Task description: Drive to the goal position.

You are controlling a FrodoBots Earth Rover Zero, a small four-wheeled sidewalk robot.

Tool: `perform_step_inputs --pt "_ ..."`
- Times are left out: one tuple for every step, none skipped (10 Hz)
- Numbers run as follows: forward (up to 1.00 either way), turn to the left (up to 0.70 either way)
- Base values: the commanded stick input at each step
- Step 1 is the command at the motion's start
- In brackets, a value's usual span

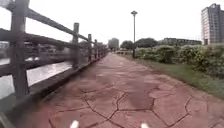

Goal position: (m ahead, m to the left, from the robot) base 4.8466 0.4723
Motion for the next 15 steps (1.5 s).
perform_step_inputs --pt "0.7 0.0" --pt "0.7 0.0" --pt "0.7 0.0" --pt "0.7 0.0" --pt "0.7 0.0" --pt "0.7 0.0" --pt "0.7 0.0" --pt "0.7 0.0" --pt "0.7 0.0" --pt "0.7 0.0" --pt "0.7 0.0" --pt "0.7 0.0" --pt "0.7 0.0" --pt "0.7 0.0" --pt "0.7 0.0"
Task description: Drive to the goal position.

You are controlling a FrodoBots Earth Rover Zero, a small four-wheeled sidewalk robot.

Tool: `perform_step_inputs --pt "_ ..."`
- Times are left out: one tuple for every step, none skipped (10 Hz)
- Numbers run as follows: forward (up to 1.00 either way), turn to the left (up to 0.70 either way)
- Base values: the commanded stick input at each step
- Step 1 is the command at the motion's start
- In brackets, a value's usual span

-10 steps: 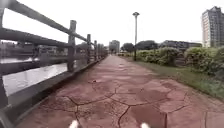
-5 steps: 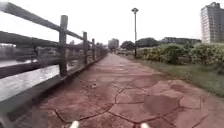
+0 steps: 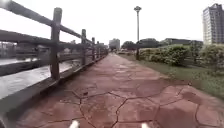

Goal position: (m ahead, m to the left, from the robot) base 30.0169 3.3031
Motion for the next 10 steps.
perform_step_inputs --pt "0.7 0.0" --pt "0.7 0.0" --pt "0.7 0.0" --pt "0.7 0.0" --pt "0.7 0.0" --pt "0.7 0.0" --pt "0.7 0.0" --pt "0.7 0.0" --pt "0.7 0.0" --pt "0.7 0.0"
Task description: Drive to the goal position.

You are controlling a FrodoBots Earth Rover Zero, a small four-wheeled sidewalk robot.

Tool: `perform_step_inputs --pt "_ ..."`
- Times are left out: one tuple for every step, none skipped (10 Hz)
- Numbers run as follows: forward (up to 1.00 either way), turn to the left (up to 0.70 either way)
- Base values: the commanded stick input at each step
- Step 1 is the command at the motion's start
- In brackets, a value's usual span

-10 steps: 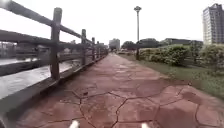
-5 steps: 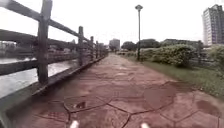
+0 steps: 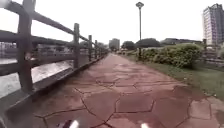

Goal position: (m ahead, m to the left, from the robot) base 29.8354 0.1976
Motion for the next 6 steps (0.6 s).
perform_step_inputs --pt "0.7 0.0" --pt "0.7 0.0" --pt "0.7 0.0" --pt "0.7 0.0" --pt "0.7 0.0" --pt "0.7 0.0"
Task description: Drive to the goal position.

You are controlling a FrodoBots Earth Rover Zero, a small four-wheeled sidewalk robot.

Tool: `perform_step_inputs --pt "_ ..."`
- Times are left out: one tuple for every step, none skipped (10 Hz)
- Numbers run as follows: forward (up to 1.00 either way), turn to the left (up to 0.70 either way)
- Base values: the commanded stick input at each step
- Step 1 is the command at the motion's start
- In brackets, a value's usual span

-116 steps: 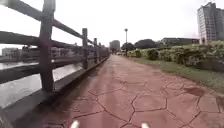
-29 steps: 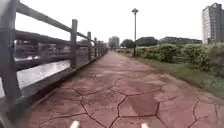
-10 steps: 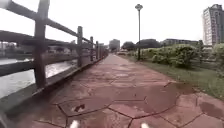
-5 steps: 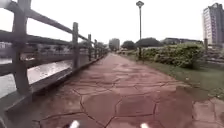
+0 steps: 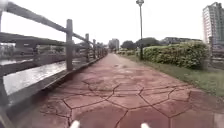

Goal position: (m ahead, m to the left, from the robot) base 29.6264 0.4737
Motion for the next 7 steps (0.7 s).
perform_step_inputs --pt "0.7 0.0" --pt "0.7 0.0" --pt "0.7 0.0" --pt "0.7 0.0" --pt "0.7 0.0" --pt "0.7 0.0" --pt "0.7 0.0"
